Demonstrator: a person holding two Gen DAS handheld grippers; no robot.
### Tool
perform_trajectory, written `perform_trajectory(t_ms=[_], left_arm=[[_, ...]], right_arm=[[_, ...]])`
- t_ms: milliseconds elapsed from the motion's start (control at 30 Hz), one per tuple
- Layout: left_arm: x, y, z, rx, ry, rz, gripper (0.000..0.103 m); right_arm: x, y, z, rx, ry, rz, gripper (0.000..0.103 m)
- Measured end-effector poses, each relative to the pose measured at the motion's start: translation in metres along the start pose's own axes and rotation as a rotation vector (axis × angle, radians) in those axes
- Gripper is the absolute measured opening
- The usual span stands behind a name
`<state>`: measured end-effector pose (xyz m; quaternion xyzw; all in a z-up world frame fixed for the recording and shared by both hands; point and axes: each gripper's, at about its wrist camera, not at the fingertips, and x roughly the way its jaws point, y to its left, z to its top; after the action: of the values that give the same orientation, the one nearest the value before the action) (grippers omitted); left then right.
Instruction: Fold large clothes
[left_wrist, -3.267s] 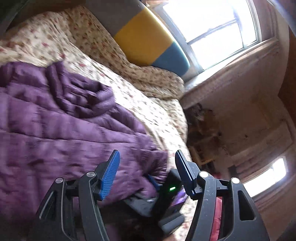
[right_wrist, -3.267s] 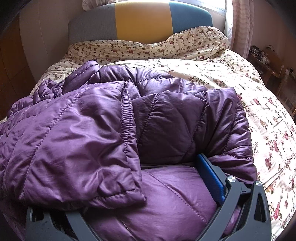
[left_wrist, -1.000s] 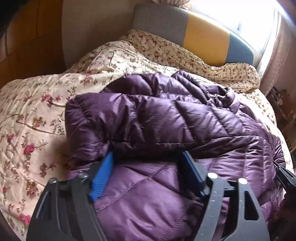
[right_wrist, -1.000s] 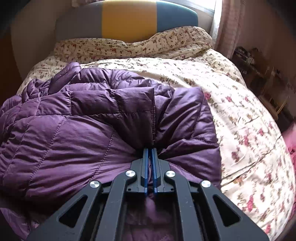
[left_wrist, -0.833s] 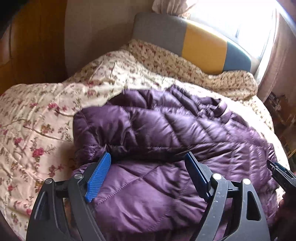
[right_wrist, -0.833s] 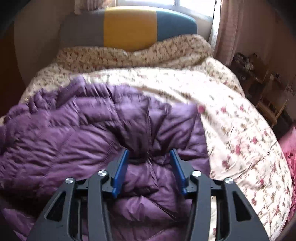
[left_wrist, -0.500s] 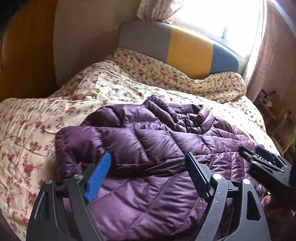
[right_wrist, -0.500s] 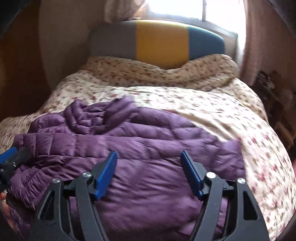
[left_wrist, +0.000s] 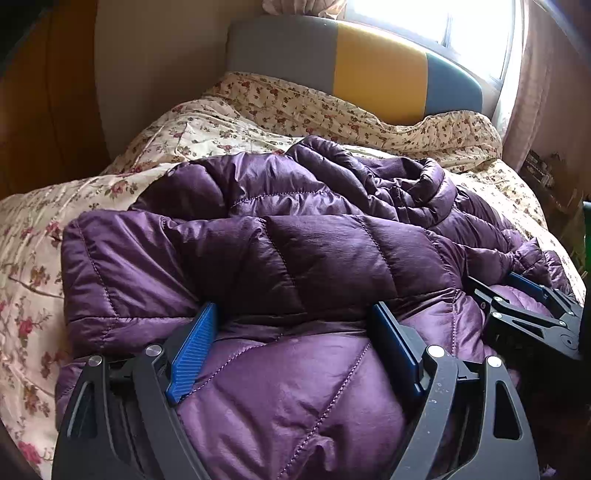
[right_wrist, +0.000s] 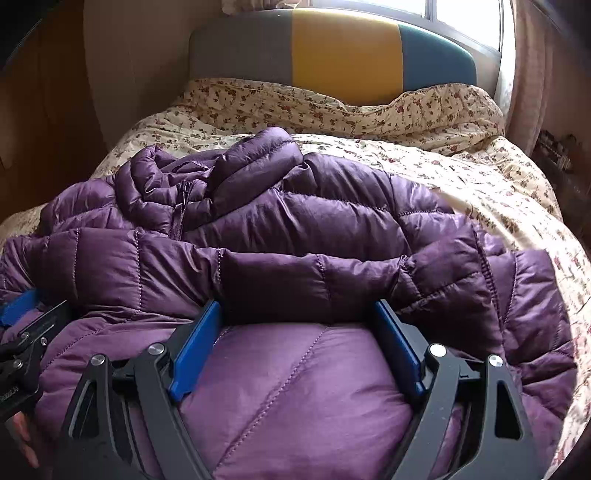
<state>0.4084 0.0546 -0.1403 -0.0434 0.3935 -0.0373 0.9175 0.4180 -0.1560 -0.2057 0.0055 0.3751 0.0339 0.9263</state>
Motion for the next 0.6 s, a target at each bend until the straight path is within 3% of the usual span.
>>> perform_trajectory(t_ms=[600], left_arm=[[0.0037,-0.0002,-0.0012,-0.001,0.001,0.004,0.084]], right_arm=[[0.0008,-0.0009,0.0021,0.011,-0.001,0.014,0.083]])
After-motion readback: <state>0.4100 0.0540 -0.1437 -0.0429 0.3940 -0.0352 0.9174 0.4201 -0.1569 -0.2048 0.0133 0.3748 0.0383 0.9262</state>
